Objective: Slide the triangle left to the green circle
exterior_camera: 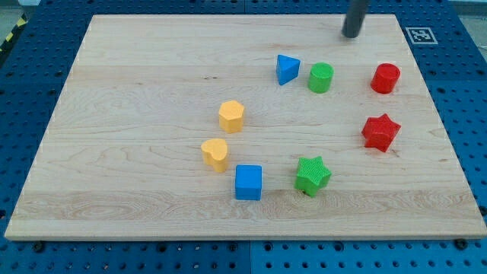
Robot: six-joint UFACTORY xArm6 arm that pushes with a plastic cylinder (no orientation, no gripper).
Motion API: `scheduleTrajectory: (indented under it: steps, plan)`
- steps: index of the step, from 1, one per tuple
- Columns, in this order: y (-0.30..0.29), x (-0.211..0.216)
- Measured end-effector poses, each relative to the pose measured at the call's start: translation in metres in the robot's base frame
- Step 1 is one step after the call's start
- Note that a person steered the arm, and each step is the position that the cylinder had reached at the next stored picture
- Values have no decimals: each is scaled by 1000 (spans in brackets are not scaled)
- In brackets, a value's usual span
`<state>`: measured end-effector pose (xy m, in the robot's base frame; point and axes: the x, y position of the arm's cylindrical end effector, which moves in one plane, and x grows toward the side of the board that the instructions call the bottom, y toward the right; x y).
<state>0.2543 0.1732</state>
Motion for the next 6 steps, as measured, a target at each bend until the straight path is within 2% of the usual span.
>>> scheduleTrajectory:
  steps: [1,3,4,5,6]
  plan:
    - [-34,1]
    - [-44,31]
    - [-61,32]
    - [-93,47]
    - [-101,79]
